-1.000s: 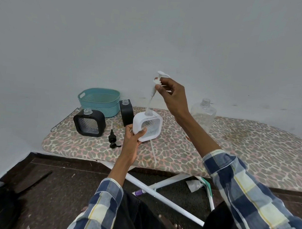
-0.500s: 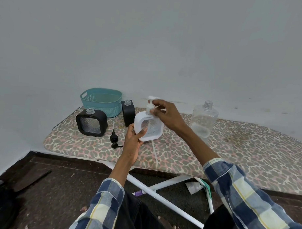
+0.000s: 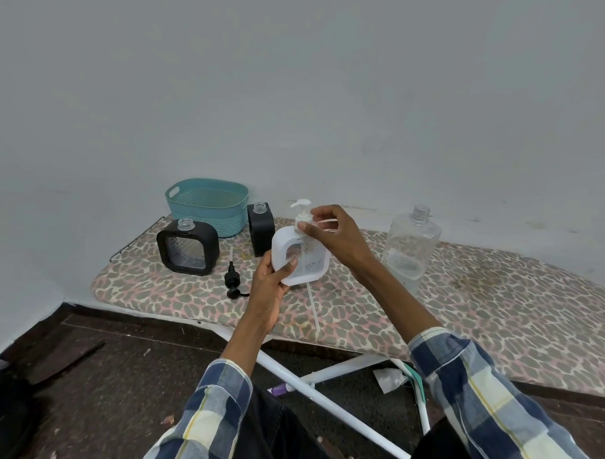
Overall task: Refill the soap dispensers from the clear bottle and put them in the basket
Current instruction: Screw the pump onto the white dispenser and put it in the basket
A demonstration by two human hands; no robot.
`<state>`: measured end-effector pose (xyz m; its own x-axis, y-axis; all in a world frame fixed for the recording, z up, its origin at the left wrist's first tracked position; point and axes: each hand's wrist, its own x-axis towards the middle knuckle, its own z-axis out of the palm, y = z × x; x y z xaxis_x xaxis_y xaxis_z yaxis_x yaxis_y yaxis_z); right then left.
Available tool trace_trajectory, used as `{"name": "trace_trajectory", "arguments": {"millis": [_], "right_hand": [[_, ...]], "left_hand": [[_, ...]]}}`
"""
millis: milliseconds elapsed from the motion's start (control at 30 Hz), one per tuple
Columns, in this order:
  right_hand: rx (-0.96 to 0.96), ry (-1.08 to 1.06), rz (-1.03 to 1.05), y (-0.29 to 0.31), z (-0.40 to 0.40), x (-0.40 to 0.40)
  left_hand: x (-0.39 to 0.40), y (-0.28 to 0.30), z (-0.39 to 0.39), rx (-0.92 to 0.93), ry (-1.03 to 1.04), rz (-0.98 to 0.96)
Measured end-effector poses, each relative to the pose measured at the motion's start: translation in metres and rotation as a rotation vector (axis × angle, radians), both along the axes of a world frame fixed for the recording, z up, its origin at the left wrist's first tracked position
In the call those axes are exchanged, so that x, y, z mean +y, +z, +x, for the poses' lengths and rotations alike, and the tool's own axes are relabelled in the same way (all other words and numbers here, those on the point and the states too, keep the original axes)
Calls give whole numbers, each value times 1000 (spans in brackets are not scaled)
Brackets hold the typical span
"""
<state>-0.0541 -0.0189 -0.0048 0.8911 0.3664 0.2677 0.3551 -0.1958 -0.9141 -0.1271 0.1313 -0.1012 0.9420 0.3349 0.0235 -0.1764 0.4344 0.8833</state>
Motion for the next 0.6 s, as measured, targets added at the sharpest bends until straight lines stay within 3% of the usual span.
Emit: {"name": "trace_trajectory", "arguments": {"millis": [167, 367, 600], "right_hand": [[15, 80, 3, 6, -3, 0], [-130, -104, -82, -2, -2, 8], [-41, 72, -67, 7, -5, -4]], "left_hand": [[2, -3, 3, -11, 5, -8], [0, -1, 1, 3, -1, 37], [1, -1, 0, 8, -1, 46]]}}
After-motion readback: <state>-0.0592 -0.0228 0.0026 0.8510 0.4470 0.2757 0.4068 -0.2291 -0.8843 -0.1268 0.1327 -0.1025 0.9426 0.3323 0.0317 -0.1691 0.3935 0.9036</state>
